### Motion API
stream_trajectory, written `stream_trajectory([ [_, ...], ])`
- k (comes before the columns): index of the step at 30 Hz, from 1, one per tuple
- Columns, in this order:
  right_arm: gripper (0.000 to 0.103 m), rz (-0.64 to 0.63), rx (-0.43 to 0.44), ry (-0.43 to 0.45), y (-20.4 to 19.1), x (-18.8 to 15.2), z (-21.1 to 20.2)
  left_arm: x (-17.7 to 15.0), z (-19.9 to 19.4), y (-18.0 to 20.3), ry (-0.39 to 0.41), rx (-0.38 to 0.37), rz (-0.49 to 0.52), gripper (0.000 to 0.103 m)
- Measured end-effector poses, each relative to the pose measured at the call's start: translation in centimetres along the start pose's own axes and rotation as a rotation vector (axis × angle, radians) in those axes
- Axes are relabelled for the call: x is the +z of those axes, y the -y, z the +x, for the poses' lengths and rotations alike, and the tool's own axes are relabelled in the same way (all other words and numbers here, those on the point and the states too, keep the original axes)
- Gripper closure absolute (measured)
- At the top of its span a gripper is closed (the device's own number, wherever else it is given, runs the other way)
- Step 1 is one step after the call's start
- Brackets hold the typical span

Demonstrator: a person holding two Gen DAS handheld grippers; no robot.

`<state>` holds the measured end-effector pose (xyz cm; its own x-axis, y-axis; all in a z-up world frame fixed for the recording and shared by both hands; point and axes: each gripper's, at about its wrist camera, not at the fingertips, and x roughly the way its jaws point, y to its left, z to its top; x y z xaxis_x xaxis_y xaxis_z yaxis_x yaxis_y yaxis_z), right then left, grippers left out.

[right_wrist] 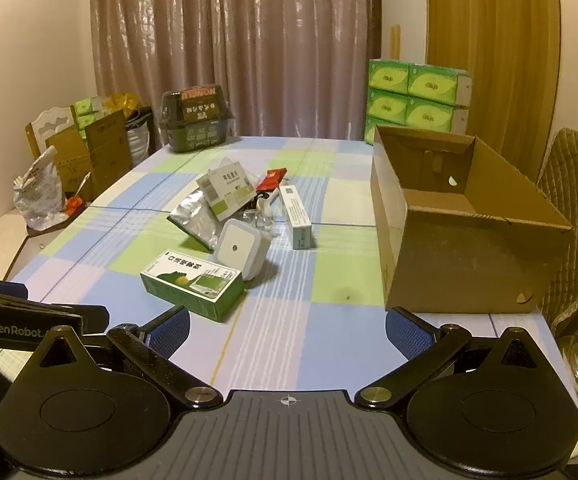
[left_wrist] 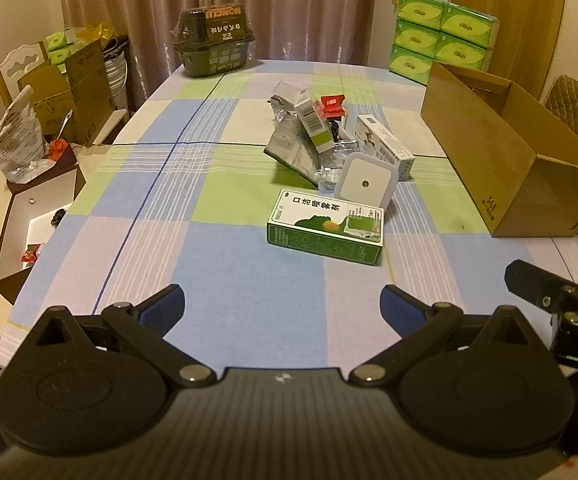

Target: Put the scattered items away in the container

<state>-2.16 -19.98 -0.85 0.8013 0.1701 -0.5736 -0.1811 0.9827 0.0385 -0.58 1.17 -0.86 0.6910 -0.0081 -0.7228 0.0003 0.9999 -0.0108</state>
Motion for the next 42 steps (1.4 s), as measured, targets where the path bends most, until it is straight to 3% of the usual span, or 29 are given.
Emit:
stream_trajectory([
  [23, 0.002, 0.014, -0.012, -0.048, 0.3, 0.0, 1.2, -0.2, 0.6, -0.4, -0.025, -0.021, -0.01, 0.001],
  [42, 0.002, 0.027, -0.012, -0.102, 0.4, 0.1, 3.0, -0.5, 2.7, -1.1, -0.067, -0.03, 0.038, 0.001],
])
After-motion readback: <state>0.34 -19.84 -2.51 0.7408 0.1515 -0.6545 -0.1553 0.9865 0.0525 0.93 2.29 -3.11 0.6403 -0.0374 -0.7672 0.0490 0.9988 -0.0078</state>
